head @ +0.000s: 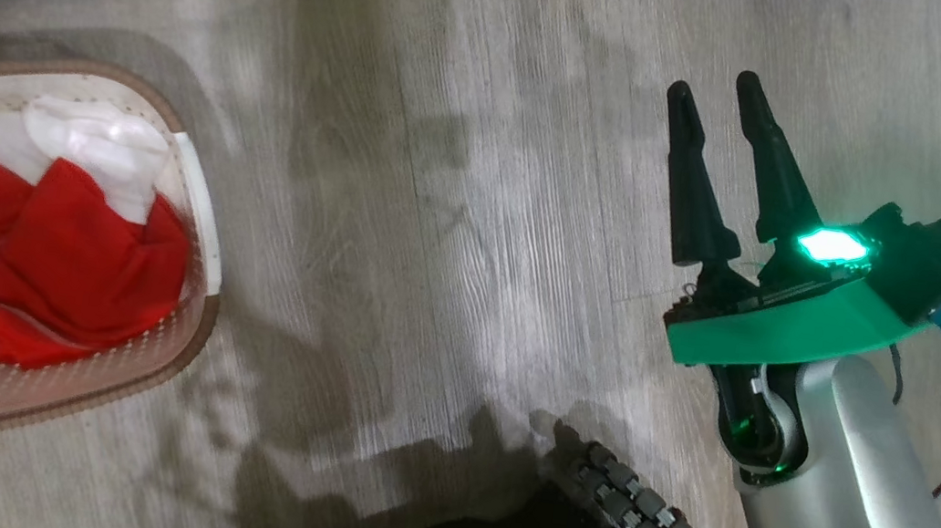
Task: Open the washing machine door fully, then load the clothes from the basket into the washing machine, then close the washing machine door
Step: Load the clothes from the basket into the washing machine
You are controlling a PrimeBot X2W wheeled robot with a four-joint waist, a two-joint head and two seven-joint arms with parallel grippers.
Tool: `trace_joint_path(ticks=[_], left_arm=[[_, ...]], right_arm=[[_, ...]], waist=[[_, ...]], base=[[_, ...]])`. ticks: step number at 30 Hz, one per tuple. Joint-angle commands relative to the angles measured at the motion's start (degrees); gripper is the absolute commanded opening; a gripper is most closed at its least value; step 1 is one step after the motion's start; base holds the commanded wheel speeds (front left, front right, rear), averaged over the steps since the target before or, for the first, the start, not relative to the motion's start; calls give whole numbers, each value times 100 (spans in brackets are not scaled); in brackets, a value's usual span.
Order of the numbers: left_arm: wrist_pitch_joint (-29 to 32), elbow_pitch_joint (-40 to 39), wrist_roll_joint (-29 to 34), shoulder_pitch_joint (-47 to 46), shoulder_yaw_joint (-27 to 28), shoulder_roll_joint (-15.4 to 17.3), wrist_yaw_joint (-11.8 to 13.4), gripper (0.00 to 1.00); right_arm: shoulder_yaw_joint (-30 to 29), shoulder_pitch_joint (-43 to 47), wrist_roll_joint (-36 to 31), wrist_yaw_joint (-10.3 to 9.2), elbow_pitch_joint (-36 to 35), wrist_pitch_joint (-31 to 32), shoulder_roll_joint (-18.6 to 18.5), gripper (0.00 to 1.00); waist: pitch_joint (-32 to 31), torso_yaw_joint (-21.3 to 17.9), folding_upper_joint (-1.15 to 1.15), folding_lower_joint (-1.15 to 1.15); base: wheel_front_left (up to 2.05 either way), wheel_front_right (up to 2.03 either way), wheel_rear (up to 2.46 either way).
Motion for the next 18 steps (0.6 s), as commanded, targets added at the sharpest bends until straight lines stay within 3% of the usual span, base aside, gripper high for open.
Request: trace_joint_path(ticks=[1,12,18], left_arm=[[-300,-93,20,-239,248,267,88,0],[-2173,403,-209,-618,686,184,2,0],[-2549,821,-429,-620,870,117,-179,0]], right_arm=[[96,-6,66,0,-216,-37,7,100],[166,10,129,0,-445,-37,7,100],[172,4,127,0,-524,-37,7,100]], waist=[[123,-72,0,0],[539,-253,0,0],[692,-279,0,0]], base=[[0,0,0],[0,0,0],[0,0,0]])
